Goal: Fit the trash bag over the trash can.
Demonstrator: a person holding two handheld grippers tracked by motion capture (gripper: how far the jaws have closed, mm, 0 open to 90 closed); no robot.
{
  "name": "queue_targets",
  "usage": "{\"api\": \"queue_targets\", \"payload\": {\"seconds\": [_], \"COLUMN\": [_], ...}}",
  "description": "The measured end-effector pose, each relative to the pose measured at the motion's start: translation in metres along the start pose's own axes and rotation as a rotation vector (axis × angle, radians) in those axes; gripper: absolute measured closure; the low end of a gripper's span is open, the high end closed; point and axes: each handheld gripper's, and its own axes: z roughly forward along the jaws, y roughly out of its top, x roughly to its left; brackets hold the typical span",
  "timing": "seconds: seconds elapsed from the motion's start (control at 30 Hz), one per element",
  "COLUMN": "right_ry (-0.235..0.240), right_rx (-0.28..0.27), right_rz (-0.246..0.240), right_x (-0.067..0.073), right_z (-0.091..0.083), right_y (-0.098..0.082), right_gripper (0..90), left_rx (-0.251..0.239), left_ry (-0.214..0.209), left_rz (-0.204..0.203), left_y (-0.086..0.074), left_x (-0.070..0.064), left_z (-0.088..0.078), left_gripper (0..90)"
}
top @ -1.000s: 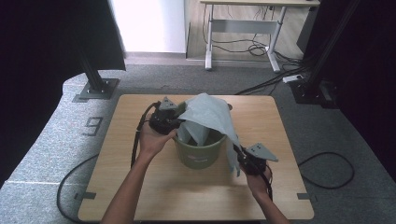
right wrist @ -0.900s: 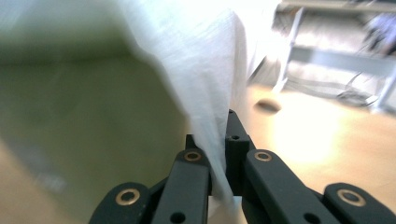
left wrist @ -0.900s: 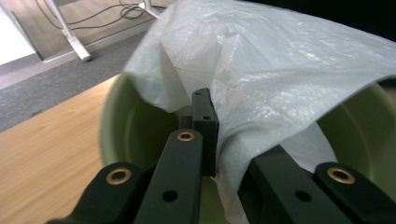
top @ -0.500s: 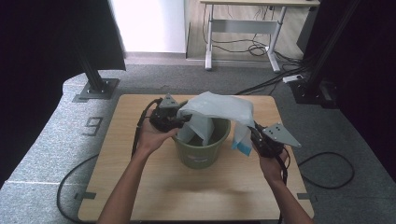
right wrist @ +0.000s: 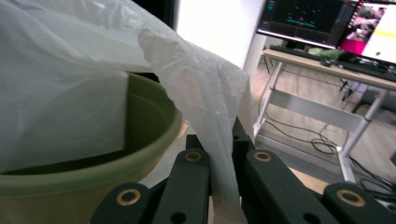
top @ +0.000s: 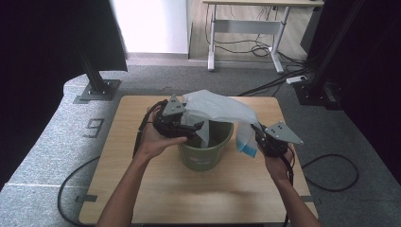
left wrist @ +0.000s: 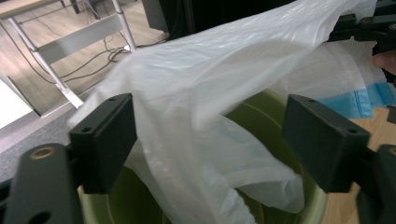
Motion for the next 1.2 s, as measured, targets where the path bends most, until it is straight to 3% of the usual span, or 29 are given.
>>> {"api": "queue_targets", "payload": {"seconds": [0.17, 0.3, 0.53, 0.73, 0.87, 0.93, 1.07, 1.17, 1.2], "right_ry": [-0.026, -0.032, -0.024, -0.014, 0.019, 0.033, 0.043, 0.041, 0.041], "right_rx": [0.007, -0.001, -0.025, -0.048, -0.053, -0.049, -0.043, -0.043, -0.043], "right_rz": [0.018, 0.017, 0.027, 0.032, 0.034, 0.038, 0.046, 0.055, 0.055], "right_x": [-0.012, -0.014, -0.014, -0.013, -0.008, -0.006, -0.005, -0.006, -0.006], "right_z": [-0.003, -0.006, -0.015, -0.02, -0.022, -0.021, -0.02, -0.019, -0.019], "right_y": [-0.003, -0.003, 0.0, 0.003, 0.002, 0.0, -0.003, -0.002, -0.002], "right_gripper": [88.4, 88.4, 88.4, 88.4, 88.4, 88.3, 88.3, 88.4, 88.4], "left_rx": [0.001, 0.003, 0.081, 0.154, 0.188, 0.187, 0.144, 0.106, 0.104], "left_ry": [0.011, 0.011, 0.008, 0.03, 0.029, 0.024, -0.013, -0.014, -0.019], "left_rz": [-0.006, 0.003, 0.029, 0.022, 0.002, -0.005, -0.053, -0.029, -0.014], "left_y": [-0.002, -0.002, -0.007, -0.012, -0.016, -0.017, -0.016, -0.012, -0.012], "left_x": [0.001, -0.001, -0.005, 0.001, 0.005, 0.005, 0.006, 0.001, -0.001], "left_z": [0.002, 0.004, 0.02, 0.042, 0.051, 0.05, 0.039, 0.026, 0.022], "left_gripper": [18.4, 27.5, 72.6, 83.7, 81.9, 76.2, 46.3, 23.9, 23.9]}}
